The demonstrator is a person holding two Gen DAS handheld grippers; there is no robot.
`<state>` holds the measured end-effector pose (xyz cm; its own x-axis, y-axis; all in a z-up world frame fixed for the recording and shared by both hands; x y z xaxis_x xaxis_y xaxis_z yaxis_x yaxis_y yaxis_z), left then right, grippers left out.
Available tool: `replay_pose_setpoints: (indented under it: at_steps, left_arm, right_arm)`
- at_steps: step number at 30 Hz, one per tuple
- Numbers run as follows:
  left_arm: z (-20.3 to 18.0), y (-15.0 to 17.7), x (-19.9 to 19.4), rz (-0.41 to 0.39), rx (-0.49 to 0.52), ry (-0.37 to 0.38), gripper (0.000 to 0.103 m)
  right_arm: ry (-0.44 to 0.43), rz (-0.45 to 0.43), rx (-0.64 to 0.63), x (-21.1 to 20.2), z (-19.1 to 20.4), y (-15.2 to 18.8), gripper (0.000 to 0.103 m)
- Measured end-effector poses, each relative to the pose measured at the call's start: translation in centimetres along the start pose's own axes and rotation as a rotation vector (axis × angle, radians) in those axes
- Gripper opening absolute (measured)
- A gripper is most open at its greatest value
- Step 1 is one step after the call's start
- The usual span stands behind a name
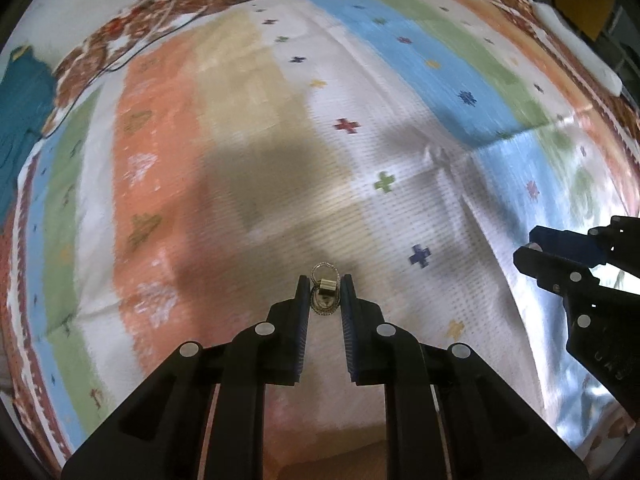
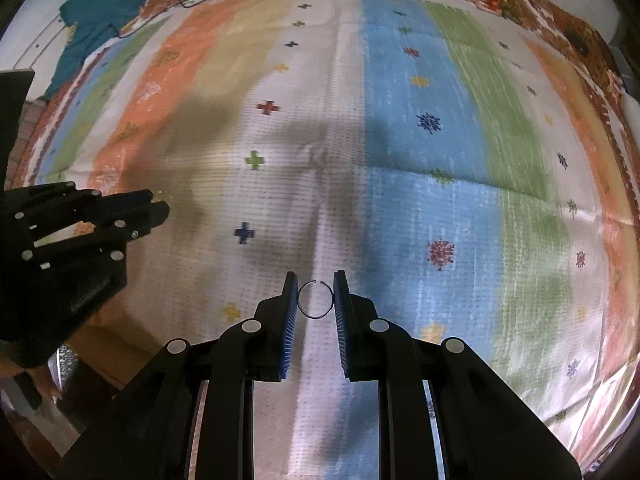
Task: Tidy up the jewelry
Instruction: 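Carry both held rings over the silver tin and lower them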
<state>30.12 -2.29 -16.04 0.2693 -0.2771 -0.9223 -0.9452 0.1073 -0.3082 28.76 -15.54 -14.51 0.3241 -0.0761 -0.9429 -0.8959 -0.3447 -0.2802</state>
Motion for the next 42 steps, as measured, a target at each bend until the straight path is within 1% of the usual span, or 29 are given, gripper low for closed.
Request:
replay_pose_setpoints:
  at_steps: [1,3,7,12,16,20,26,29,34,37,42]
  left_arm:
    - [0.6,-0.2,-0.1,-0.002,-0.008,0.0,0.015]
    - [1.2,0.4,-0.6,0.001,-0.02,0.004,0.015]
    - [1.4,1.1,-1.9,-0.005,-0.016,-0.001,0.015]
    - [1.4,1.9,-3.9,-0.052,-0.051,0.028,0.015]
    - [1.3,2.8,-5.6,-0.087,-0.08,0.048,0.015]
    - [1.0,3.9,-7.1,-0.115,-0.083,0.048,0.015]
    - [0.5,5.4,-8.9,-0.154,-0.093,0.044,0.015]
    - [0.3,6.3,-10.1,-0.177,-0.107,0.063,0.015]
    - [0.0,7.7,-10.9,-0.188,-0.11,0.063,0.015]
    - [0.0,8.5,-11.2,-0.192,-0.113,0.058,0.015]
    - [-0.3,9.7,-12.2,-0.203,-0.102,0.07,0.015]
  right_arm:
    - [-0.001,-0.007,-0.005,-0.3,0.2,0.0,0.019]
    - [0.0,-0.018,-0.012,-0.7,0.6,0.0,0.019]
    - [0.002,-0.049,-0.034,-1.7,1.6,0.4,0.019]
    - [0.006,-0.094,-0.053,-3.3,2.9,0.9,0.019]
    - [-0.009,-0.139,-0.071,-5.3,4.0,1.5,0.019]
    - [-0.016,-0.17,-0.088,-6.9,4.7,2.4,0.019]
    - [-0.027,-0.189,-0.093,-8.3,5.0,3.7,0.019]
    - [-0.032,-0.194,-0.093,-8.7,5.2,4.3,0.019]
    - [-0.038,-0.192,-0.1,-9.4,5.5,5.2,0.019]
    - [-0.063,-0.197,-0.1,-10.0,5.7,5.8,0.019]
    - [-0.087,-0.205,-0.112,-10.8,6.3,6.8,0.019]
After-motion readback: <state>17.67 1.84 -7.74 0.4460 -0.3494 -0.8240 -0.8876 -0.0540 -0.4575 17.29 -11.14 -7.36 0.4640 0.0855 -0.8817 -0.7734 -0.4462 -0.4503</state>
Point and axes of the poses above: each gripper's, at about its wrist camera, not at the fingertips, and x roughly the way its jaws point, z to its left, y to its underside, the point moved 2 cm from there along x, roughly the way its jaws point, and after that the axes turned 15 degrees about y, right-handed, at the moved point
